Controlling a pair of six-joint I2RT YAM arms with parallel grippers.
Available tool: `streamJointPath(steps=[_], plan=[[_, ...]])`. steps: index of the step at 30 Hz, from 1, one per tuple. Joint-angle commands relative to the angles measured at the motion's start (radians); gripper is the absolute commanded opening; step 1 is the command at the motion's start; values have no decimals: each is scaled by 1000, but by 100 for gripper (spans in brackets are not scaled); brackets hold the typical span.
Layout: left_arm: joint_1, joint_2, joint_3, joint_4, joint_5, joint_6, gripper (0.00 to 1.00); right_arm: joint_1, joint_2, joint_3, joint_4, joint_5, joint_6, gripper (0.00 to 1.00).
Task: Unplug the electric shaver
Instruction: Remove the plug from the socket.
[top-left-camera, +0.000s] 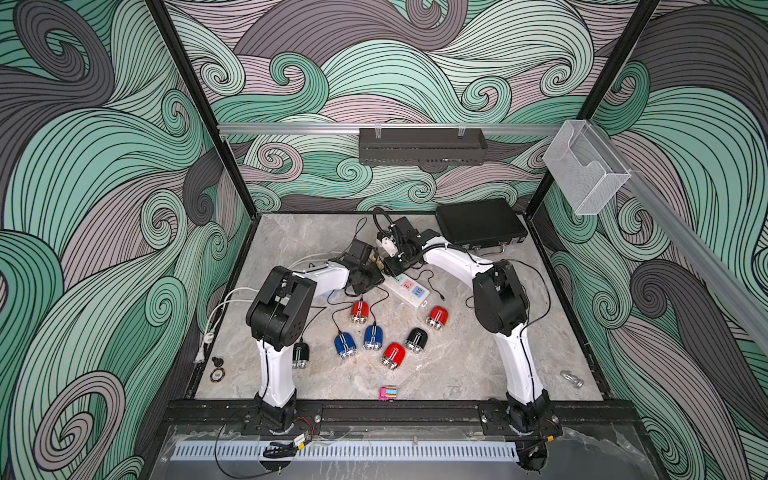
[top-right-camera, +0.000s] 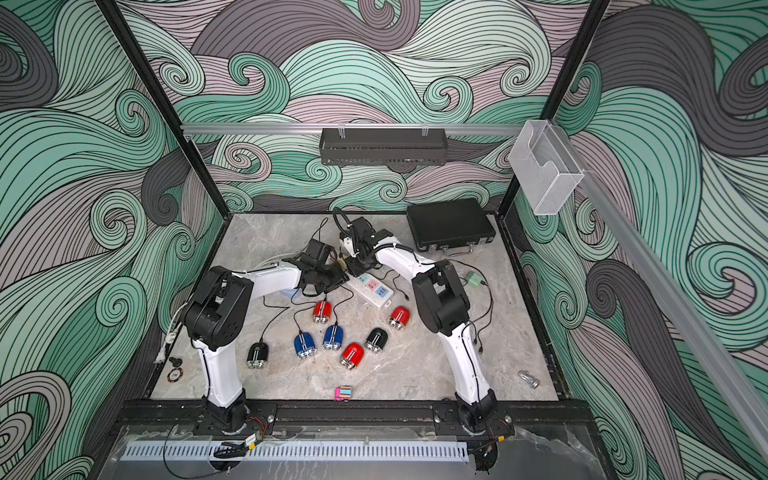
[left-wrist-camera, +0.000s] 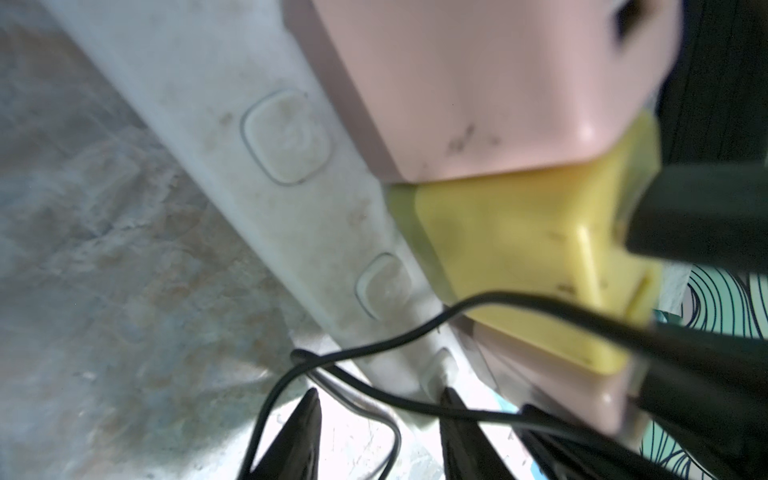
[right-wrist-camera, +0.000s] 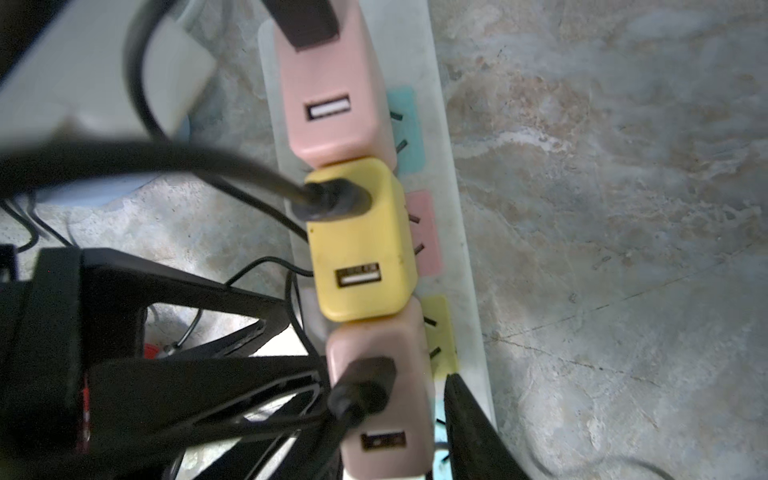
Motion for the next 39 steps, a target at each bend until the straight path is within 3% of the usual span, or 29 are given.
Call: streamJointPath(steps=[1, 33, 39], plan=[[14, -2, -28, -62, -30, 0, 45, -11, 34, 22, -5, 3, -34, 39], [22, 4, -24, -76, -26, 2, 44, -20, 36, 67, 3, -49, -65, 36], [22, 3, -20, -80, -24, 5, 44, -20, 32, 69, 1, -53, -71, 30]])
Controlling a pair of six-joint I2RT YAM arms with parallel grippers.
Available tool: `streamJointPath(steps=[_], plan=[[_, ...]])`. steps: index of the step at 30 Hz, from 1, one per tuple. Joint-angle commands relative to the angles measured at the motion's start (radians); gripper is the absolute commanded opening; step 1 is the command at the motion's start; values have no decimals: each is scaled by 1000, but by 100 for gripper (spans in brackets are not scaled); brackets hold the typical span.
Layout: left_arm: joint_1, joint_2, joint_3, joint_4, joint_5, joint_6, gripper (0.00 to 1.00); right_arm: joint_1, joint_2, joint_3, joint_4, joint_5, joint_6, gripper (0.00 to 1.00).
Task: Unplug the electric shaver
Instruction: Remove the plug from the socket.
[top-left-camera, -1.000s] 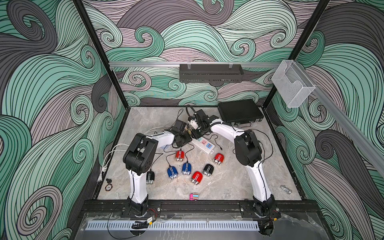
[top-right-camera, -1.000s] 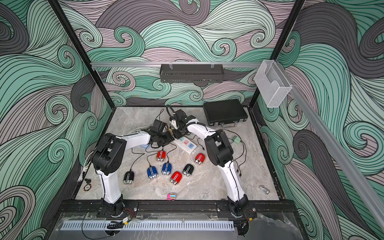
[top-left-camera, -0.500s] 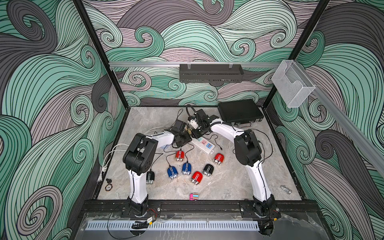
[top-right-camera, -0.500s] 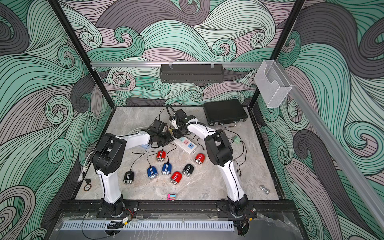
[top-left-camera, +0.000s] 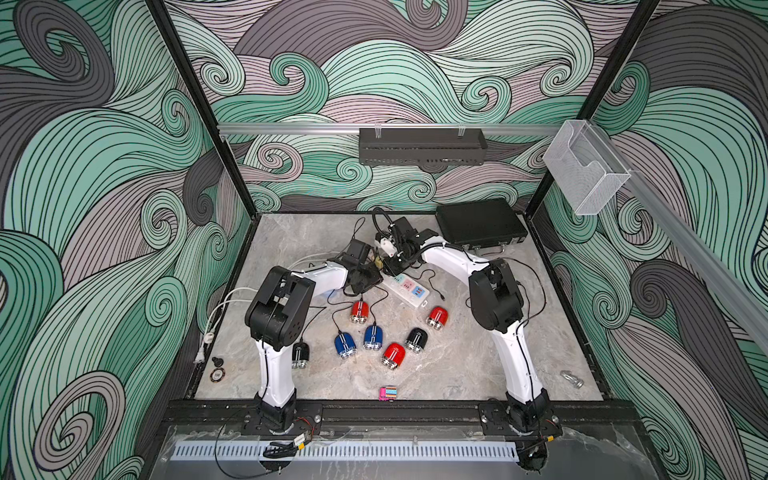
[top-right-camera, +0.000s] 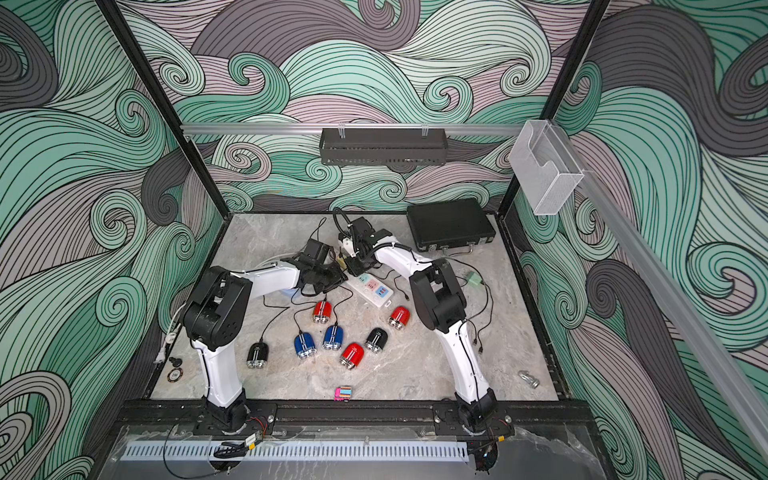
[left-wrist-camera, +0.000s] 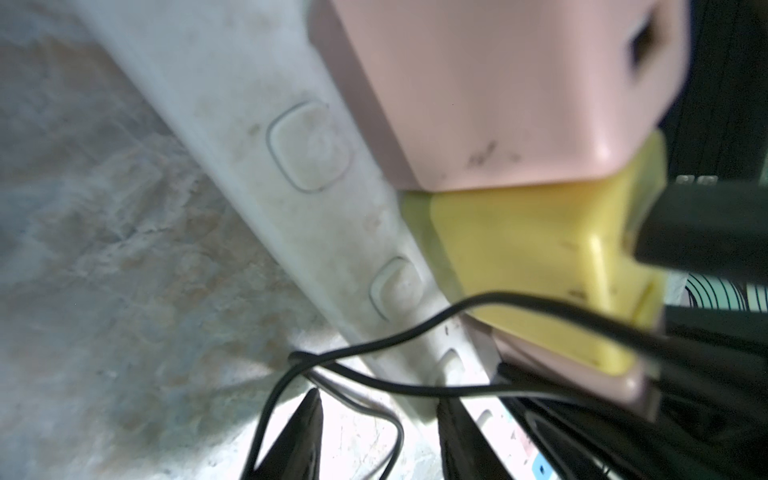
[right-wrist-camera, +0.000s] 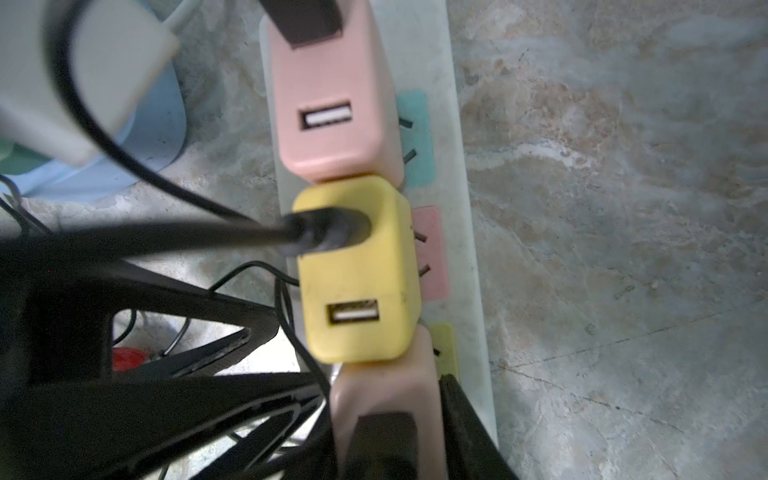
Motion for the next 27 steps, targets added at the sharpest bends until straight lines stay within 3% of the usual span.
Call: streamJointPath(steps=[1, 27], plan=[[12, 8, -13, -79, -28, 5, 44, -8, -12, 30, 4, -16, -26, 28], [6, 42, 14, -140, -37, 2, 44, 23, -112, -59, 67, 76, -92, 25]])
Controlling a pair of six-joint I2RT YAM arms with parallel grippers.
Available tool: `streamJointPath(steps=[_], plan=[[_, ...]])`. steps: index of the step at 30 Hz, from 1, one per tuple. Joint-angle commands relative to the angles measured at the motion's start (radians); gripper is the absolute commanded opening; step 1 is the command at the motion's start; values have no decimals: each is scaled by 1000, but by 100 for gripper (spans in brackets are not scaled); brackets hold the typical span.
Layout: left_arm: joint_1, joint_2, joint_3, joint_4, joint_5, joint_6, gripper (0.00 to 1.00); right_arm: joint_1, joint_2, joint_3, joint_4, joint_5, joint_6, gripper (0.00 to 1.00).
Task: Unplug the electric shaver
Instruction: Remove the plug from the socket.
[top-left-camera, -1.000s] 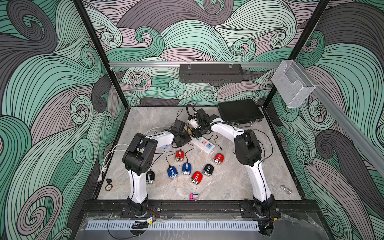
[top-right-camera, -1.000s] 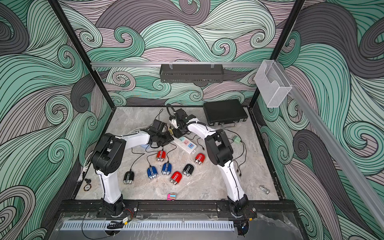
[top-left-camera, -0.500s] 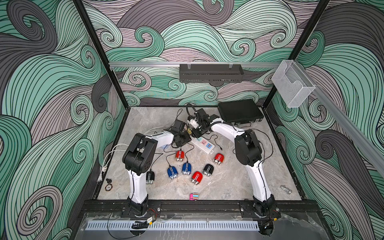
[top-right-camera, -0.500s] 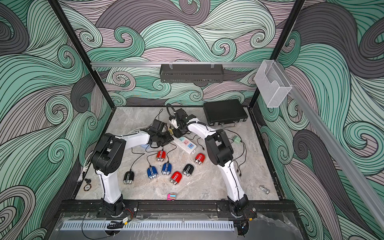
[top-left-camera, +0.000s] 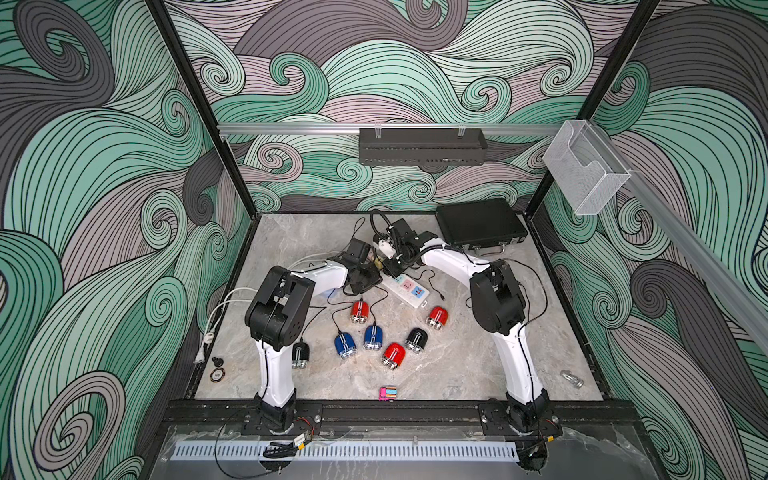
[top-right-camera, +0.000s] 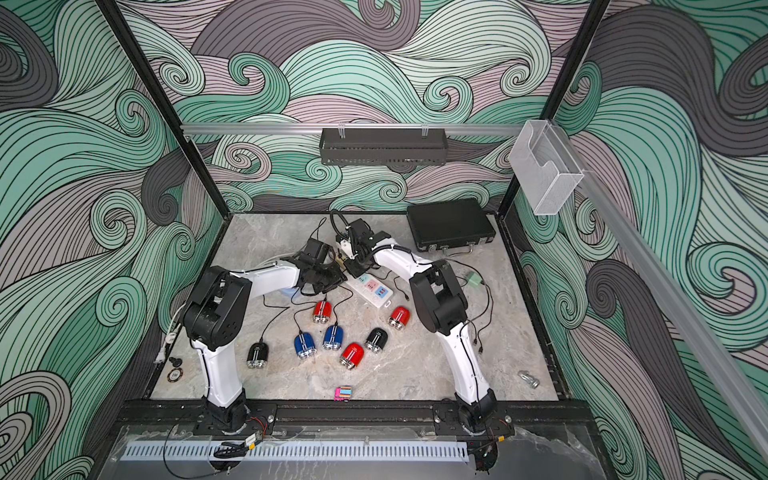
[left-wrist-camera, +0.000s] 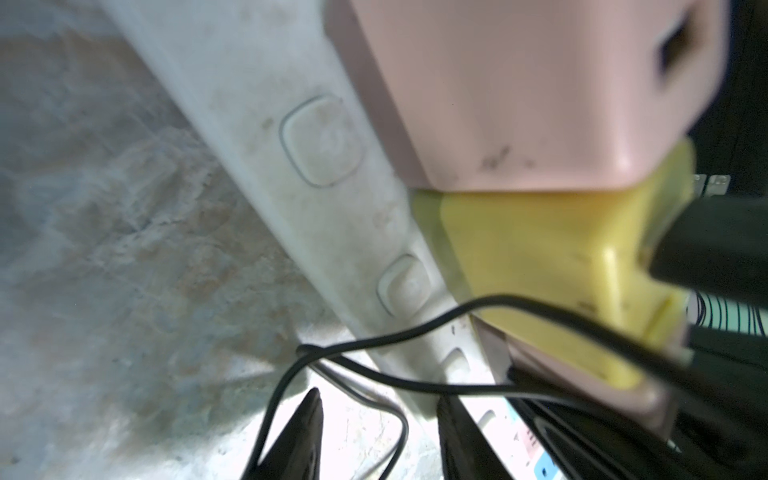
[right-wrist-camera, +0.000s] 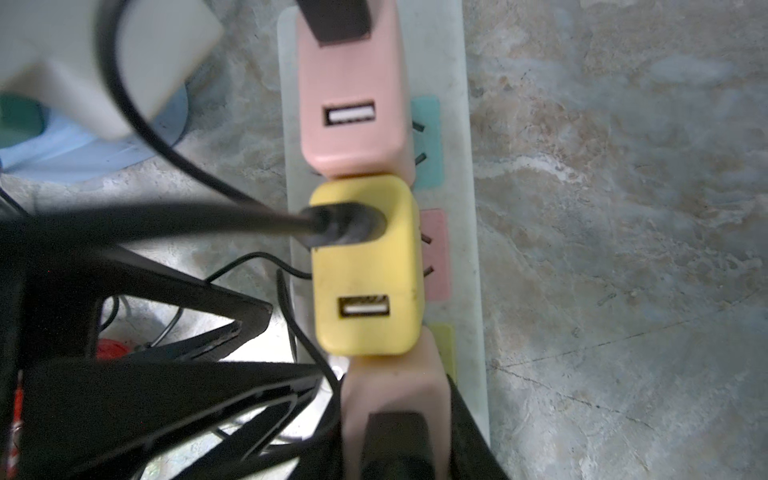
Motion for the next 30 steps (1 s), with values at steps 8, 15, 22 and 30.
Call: streamJointPath(steps=[8, 15, 22, 30], plan=[[4, 49, 10, -95, -25, -4, 44, 1, -77, -18, 17, 31, -42, 25], [5, 62, 25, -102, -6, -9, 45, 6, -114, -65, 47, 40, -59, 25], [6, 58, 22, -88, 7, -14, 45, 4, -130, -67, 31, 80, -51, 25], [4, 24, 40, -105, -10, 30, 46, -39, -227, -165, 69, 112, 43, 26]])
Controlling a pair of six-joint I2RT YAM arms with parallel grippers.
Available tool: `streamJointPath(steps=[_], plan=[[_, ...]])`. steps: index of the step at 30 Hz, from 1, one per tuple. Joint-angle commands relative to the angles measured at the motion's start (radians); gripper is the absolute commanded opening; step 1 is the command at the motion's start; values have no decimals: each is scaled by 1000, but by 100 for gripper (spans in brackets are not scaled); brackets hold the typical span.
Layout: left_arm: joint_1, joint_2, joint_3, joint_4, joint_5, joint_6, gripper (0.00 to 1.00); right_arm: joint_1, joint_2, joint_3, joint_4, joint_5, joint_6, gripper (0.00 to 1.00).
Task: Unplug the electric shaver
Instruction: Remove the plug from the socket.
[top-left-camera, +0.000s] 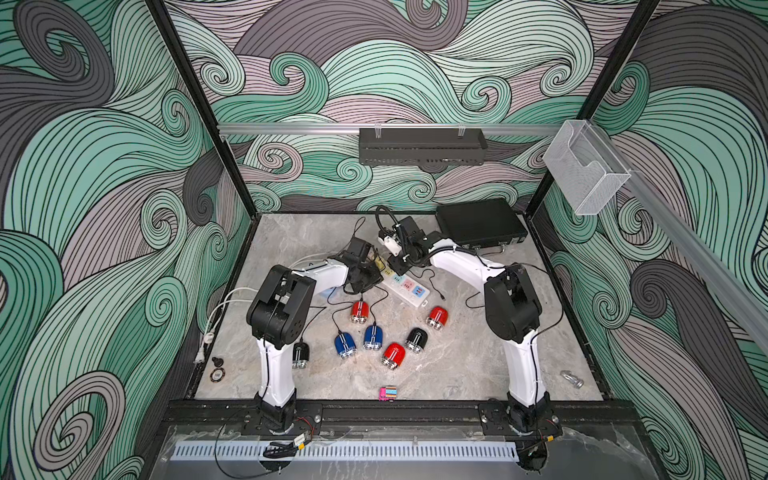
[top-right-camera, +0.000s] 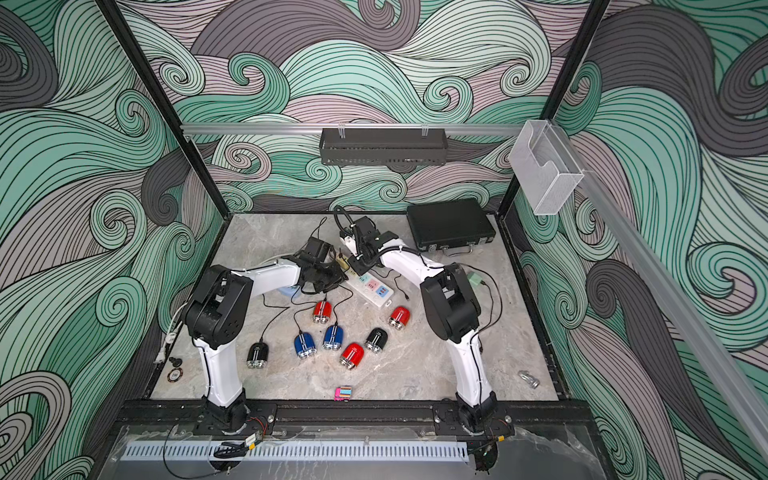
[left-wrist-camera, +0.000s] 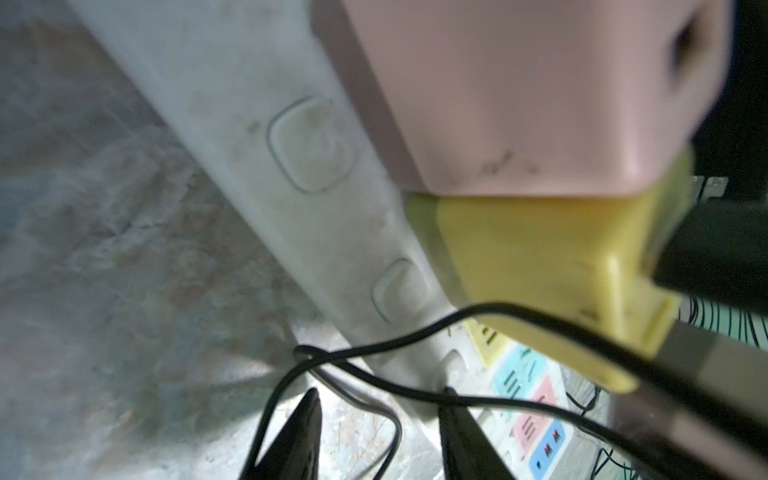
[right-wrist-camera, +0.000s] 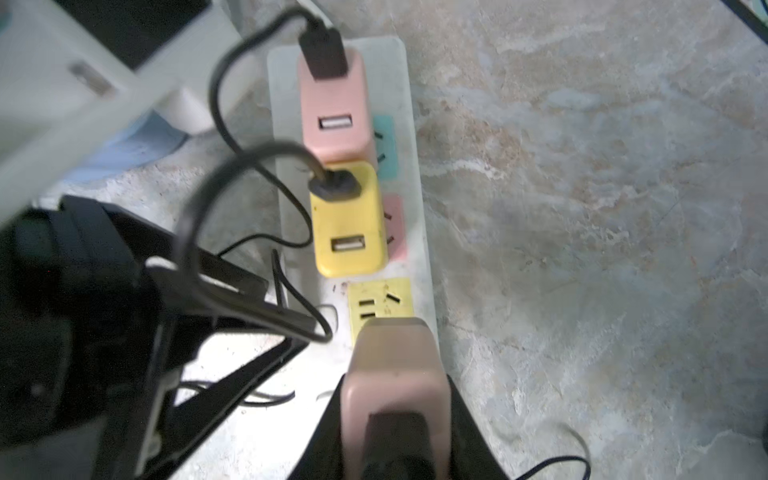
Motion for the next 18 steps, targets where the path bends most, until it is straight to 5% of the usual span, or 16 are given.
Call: streamJointPath(steps=[1, 18], plan=[[3, 4, 19, -92, -33, 38, 46, -34, -95, -42, 30, 33, 52, 26], [-13, -31, 90, -155, -64, 93, 48, -166, -305, -273, 35, 114, 270, 26]])
